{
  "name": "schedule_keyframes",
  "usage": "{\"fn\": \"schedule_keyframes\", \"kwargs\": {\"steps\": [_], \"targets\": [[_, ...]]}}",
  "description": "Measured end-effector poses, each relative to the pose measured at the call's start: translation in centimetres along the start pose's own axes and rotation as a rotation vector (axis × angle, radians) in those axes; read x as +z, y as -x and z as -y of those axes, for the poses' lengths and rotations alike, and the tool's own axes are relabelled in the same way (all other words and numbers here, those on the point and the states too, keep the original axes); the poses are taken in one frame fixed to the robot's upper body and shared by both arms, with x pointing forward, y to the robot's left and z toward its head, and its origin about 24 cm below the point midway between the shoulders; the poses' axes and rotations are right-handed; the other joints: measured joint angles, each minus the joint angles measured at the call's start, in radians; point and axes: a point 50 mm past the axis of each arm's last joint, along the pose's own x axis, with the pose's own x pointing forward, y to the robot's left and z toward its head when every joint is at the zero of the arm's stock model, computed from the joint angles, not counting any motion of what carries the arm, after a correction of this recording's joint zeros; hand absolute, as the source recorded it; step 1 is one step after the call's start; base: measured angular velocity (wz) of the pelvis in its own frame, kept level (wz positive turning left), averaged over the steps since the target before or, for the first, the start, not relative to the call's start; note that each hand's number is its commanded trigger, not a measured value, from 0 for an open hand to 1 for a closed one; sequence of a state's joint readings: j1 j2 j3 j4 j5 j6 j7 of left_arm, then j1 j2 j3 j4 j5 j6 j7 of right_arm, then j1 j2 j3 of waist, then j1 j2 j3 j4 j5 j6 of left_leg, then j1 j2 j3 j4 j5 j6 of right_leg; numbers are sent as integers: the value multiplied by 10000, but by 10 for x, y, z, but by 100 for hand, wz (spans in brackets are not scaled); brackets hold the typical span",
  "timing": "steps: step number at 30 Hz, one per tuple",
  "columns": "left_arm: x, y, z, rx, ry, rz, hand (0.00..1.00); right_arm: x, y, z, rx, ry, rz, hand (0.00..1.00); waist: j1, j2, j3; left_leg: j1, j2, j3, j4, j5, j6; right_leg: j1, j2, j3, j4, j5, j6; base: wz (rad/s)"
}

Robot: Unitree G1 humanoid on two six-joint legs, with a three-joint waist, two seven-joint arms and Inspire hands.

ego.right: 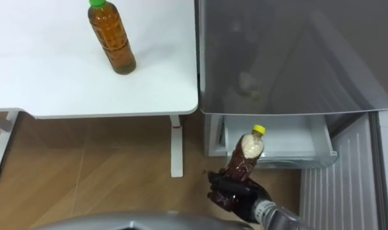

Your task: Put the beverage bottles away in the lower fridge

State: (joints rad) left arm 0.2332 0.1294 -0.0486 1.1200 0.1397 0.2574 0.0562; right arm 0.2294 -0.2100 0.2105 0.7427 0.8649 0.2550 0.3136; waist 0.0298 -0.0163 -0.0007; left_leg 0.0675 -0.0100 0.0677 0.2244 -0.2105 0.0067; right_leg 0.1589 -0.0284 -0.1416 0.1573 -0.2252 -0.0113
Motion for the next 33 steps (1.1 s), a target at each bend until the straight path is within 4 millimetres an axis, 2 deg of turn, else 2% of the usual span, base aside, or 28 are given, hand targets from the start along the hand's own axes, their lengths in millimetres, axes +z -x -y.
{"fn": "schedule_keyframes", "kwargs": {"steps": [8, 14, 21, 27, 33], "targets": [[6, 0, 2, -290, -231, 335, 0, 6, -1, -6, 570, -2366, 1040, 100, 21, -6, 20, -23, 16, 116, -18, -13, 0, -36, 8, 25, -59, 3, 1, -2], [11, 0, 3, -447, -396, 591, 0, 16, -3, -13, 957, -4838, 2227, 100, 75, 73, -15, -16, 19, 128, -12, -13, 0, -59, 10, 16, -26, 4, 0, 0], [12, 1, 6, -355, -701, 711, 0, 28, -4, -22, 1367, -6666, 3066, 100, 86, 176, 32, -28, 39, 132, -17, -15, 0, -160, 14, 20, 148, 5, -1, -1], [8, 1, 14, -519, -745, 625, 0, 52, -1, -41, 2063, -7178, 4013, 100, 141, 301, 69, 23, 33, 157, -10, -14, 4, -149, 7, 48, 121, 4, 1, -1], [2, 2, 21, -700, -915, 531, 0, 73, -2, -56, 2420, -7350, 4509, 100, 311, 315, 78, 117, -2, 116, -21, -12, 5, 6, -14, 12, 87, -8, 20, 1]]}}
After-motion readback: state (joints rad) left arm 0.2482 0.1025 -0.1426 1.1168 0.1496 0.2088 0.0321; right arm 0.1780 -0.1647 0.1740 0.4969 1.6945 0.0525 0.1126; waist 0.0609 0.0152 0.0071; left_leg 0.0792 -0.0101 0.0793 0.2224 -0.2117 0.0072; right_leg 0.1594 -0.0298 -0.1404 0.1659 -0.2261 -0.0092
